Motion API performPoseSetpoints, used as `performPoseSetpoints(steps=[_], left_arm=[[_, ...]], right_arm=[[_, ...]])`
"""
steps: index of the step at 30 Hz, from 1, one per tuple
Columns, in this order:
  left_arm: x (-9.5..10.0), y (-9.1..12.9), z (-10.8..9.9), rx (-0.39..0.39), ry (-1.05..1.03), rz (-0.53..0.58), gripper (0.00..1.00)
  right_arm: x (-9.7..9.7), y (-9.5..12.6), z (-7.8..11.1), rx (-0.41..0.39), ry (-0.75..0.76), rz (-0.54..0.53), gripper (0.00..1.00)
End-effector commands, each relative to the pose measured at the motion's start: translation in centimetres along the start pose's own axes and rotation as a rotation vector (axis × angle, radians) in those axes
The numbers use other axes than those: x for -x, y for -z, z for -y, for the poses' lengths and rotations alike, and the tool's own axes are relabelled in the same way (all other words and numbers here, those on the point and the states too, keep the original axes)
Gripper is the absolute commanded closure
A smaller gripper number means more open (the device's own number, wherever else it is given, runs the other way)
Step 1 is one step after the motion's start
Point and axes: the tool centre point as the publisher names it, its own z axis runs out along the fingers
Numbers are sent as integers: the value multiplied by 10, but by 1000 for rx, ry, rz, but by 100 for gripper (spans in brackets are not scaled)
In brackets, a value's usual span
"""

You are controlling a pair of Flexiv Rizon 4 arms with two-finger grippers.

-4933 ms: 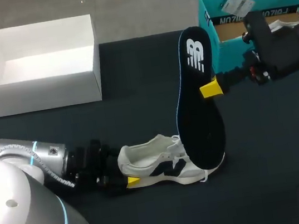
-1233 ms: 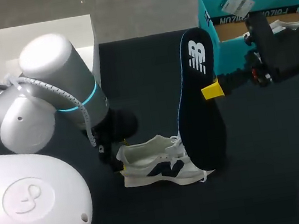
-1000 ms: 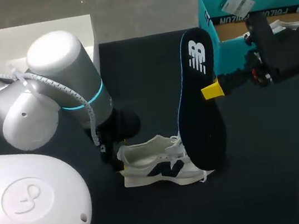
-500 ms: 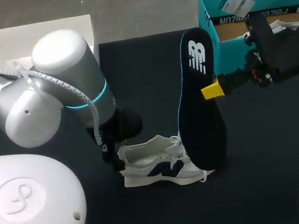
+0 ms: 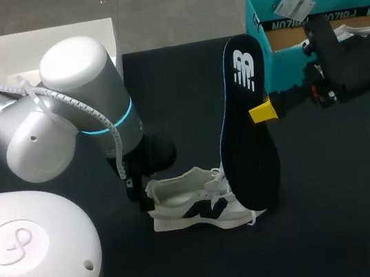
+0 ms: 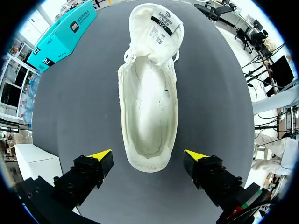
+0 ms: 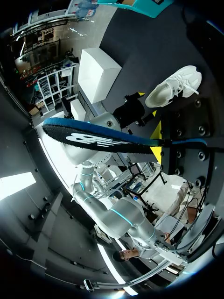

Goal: Take the shoe out of the shoebox, open the shoe tongue, remove and reinsert the insole, then place the shoe into the shoebox

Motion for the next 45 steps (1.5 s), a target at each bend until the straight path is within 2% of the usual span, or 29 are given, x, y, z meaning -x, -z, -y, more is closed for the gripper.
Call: performPoseSetpoints(steps=[1, 13, 18, 23, 27, 32, 36, 43, 45], left_arm=[[0, 0, 0, 3, 0, 2, 0], [0, 0, 0, 3, 0, 2, 0], [-6, 26, 23, -32, -38, 11, 0], [1, 31, 39, -33, -27, 22, 0], [16, 19, 54, -46, -33, 9, 0], [30, -4, 74, -22, -18, 14, 0], [38, -23, 86, -17, -23, -2, 0], [49, -39, 102, -37, -19, -13, 0], [52, -45, 105, -19, -7, -11, 0]], right_arm=[[1, -1, 0, -1, -1, 0, 100], [1, -1, 0, -1, -1, 0, 100], [1, -1, 0, -1, -1, 0, 100], [1, -1, 0, -1, -1, 0, 100], [1, -1, 0, -1, -1, 0, 100], [1, -1, 0, -1, -1, 0, 100], [1, -1, 0, -1, -1, 0, 100], [1, -1, 0, -1, -1, 0, 100], [1, -1, 0, -1, -1, 0, 100]])
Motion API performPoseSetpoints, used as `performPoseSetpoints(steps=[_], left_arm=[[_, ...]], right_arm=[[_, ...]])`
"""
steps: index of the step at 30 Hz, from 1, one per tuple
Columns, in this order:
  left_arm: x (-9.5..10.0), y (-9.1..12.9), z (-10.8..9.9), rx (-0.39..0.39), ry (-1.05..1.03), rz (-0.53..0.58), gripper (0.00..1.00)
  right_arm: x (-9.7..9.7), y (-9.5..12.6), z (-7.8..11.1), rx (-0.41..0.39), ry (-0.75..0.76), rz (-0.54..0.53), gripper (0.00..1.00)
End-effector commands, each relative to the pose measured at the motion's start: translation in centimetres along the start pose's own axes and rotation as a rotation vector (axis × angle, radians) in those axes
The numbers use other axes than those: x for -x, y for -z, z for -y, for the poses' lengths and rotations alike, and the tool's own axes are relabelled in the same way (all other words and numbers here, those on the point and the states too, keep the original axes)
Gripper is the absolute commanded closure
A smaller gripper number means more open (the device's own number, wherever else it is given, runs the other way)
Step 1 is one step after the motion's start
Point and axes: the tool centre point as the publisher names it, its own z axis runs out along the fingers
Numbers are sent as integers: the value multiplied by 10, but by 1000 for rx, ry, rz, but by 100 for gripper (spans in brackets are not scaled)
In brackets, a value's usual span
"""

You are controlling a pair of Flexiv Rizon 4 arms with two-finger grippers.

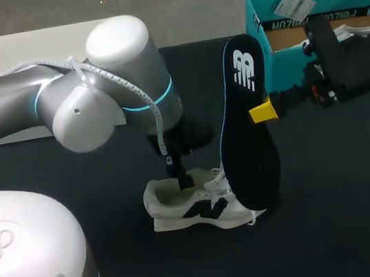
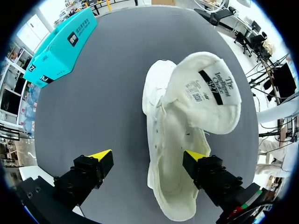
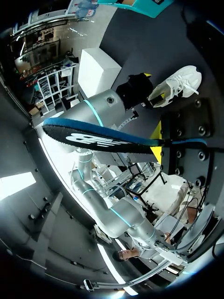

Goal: Take the shoe out of the shoebox, open the shoe tongue, remove and reinsert the insole, then place the shoe into the shoebox

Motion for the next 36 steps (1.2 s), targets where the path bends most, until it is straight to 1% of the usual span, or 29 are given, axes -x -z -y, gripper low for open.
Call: performPoseSetpoints(steps=[1, 3, 4, 5, 6, 7, 13, 15, 28, 32, 34, 35, 36], left_arm=[[11, -31, 17, 39, 9, -13, 0], [12, -36, 19, 42, 6, -20, 0], [12, -37, 19, 43, 4, -22, 8], [12, -38, 19, 43, 3, -27, 19], [10, -38, 18, 41, 2, -29, 57], [9, -38, 16, 37, 3, -30, 100], [-1, -29, 7, 24, 21, -3, 100], [-9, -24, 0, 11, 40, 16, 100], [-9, -24, 0, 11, 40, 16, 100], [9, -6, -3, -5, -231, -148, 100], [15, 3, -5, 14, -390, -228, 100], [19, 9, -7, -1, -426, -256, 100], [21, 12, -8, 40, -506, -304, 100]], right_arm=[[1, -2, 0, -1, -1, 0, 100], [1, -2, 0, -1, -1, 0, 100], [1, -2, 0, -1, -1, 0, 100], [1, -2, 0, -1, -1, 0, 100], [1, -2, 0, -1, -1, 0, 100], [1, -2, 0, -1, -1, 0, 100], [1, -2, 0, -1, -1, 0, 100], [1, -2, 0, -1, -1, 0, 100], [1, -2, 0, -1, -1, 0, 100], [1, -2, 0, -1, -1, 0, 100], [1, -2, 0, -1, -1, 0, 100], [1, -2, 0, -1, -1, 0, 100], [1, -2, 0, -1, -1, 0, 100]])
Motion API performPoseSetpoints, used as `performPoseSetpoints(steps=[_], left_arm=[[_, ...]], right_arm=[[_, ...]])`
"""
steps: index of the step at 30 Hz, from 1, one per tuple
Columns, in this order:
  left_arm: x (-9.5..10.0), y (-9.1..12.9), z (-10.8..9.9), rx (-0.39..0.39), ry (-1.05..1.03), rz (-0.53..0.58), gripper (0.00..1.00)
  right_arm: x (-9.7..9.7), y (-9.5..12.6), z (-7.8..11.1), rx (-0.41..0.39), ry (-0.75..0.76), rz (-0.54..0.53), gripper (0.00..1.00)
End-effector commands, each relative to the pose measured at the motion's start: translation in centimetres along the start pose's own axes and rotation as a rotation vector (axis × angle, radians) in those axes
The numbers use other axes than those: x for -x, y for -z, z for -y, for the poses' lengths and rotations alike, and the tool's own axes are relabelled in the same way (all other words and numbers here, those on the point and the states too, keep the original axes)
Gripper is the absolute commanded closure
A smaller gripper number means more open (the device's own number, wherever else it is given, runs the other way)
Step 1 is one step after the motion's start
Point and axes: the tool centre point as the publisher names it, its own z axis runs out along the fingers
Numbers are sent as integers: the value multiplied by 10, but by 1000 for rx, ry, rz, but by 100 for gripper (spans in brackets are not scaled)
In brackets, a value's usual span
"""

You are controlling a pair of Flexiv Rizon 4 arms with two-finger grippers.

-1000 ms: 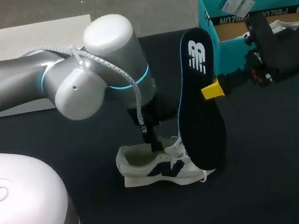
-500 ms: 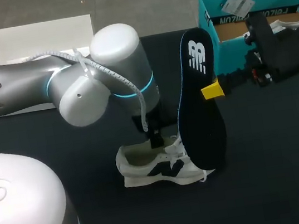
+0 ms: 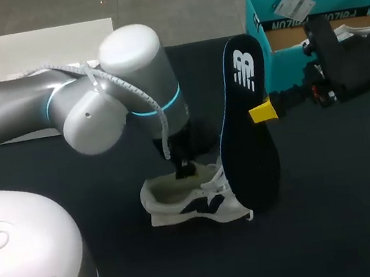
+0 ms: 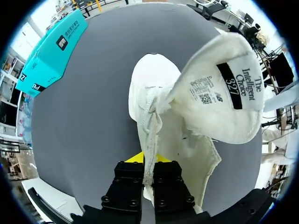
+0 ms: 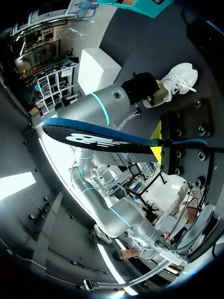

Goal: Take the shoe out of the shoebox, open the shoe tongue, remove and reinsert the insole, then place the shoe into the shoebox

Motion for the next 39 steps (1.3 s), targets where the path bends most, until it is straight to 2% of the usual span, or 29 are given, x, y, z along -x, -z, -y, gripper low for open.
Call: performPoseSetpoints(steps=[1, 2, 4, 5, 6, 7, 8, 9, 10, 11, 12, 13, 24, 26, 27, 28, 39], left_arm=[[17, 27, -9, 25, -429, -286, 100], [20, 31, -10, 67, -491, -343, 100], [24, 36, -11, 70, -617, -424, 100], [27, 37, -11, 109, -705, -471, 100], [29, 39, -11, 80, -757, -486, 100], [32, 41, -10, 103, -808, -527, 100], [32, 41, -9, 134, -903, -542, 100], [33, 42, -8, 121, -957, -569, 100], [33, 42, -6, 154, -1041, -584, 100], [28, 42, -5, 161, -1168, -595, 100], [26, 42, -5, 170, -1209, -594, 100], [24, 41, -4, 190, -1225, -567, 100], [24, 41, -4, 190, -1225, -567, 100], [29, 39, -3, 128, -1298, -582, 100], [31, 39, -3, 150, -1328, -590, 100], [35, 38, -3, 108, -1378, -591, 100], [60, 33, 6, 60, -1616, -599, 100]], right_arm=[[1, -2, 0, -1, -1, 0, 100], [1, -2, 0, -1, -1, 0, 100], [1, -2, 0, -1, -1, 0, 100], [1, -2, 0, -1, -1, 0, 100], [1, -2, 0, -1, -1, 0, 100], [1, -2, 0, -1, -1, 0, 100], [1, -2, 0, -1, -1, 0, 100], [1, -2, 0, -1, -1, 0, 100], [1, -2, 0, -1, -1, 0, 100], [1, -2, 0, -1, -1, 0, 100], [1, -2, 0, -1, -1, 0, 100], [1, -2, 0, -1, -1, 0, 100], [1, -2, 0, -1, -1, 0, 100], [1, -2, 0, -1, -1, 0, 100], [1, -2, 0, -1, -1, 0, 100], [1, -2, 0, -1, -1, 0, 100], [1, -2, 0, -1, -1, 0, 100]])
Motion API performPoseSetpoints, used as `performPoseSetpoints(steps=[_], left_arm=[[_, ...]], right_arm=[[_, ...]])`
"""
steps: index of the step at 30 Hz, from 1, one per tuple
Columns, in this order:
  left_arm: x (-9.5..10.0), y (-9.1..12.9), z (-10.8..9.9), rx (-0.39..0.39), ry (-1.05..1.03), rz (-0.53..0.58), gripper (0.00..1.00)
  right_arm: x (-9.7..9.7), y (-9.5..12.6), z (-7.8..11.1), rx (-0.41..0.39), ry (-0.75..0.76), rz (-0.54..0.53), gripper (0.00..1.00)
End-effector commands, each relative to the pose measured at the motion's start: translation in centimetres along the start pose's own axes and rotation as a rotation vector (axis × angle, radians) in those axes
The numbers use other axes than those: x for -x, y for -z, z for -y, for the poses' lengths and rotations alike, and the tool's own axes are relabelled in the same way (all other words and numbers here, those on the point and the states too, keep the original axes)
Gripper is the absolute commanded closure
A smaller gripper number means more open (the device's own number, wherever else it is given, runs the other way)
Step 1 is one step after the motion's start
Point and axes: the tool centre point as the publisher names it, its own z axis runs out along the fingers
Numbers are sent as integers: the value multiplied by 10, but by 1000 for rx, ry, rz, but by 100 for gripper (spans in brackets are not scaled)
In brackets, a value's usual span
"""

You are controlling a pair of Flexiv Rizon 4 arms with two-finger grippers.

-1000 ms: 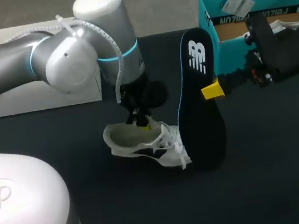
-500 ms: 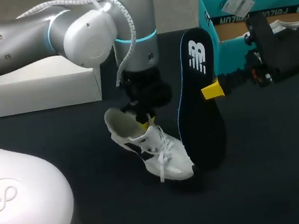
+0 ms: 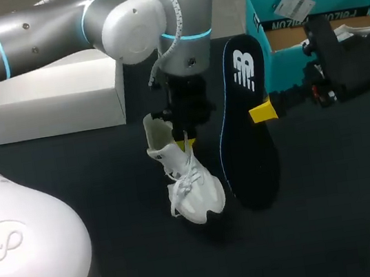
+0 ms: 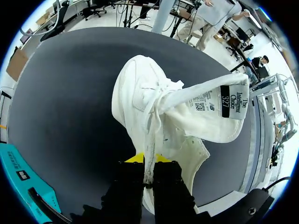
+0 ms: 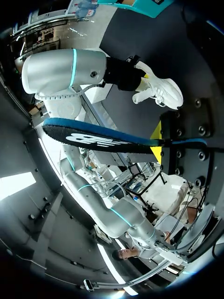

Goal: Take the shoe out of the shoebox, open the shoe tongue, remove and reinsert the insole, then place the shoe into the shoebox

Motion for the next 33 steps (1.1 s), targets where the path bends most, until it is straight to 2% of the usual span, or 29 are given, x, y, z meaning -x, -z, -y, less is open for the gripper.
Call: performPoseSetpoints(steps=[1, 10, 16, 22, 33], left_arm=[[12, 2, -9, 1, -434, -172, 100], [22, -8, -6, 48, -389, -173, 100], [22, -16, -6, 64, -301, -154, 100], [22, -15, -2, 78, -266, -134, 100], [45, -34, -4, 59, -282, -183, 100]], right_arm=[[1, -2, 0, -1, -1, 0, 100], [1, -2, 0, -1, -1, 0, 100], [1, -2, 0, -1, -1, 0, 100], [1, -2, 0, -1, -1, 0, 100], [1, -2, 0, -1, -1, 0, 100]])
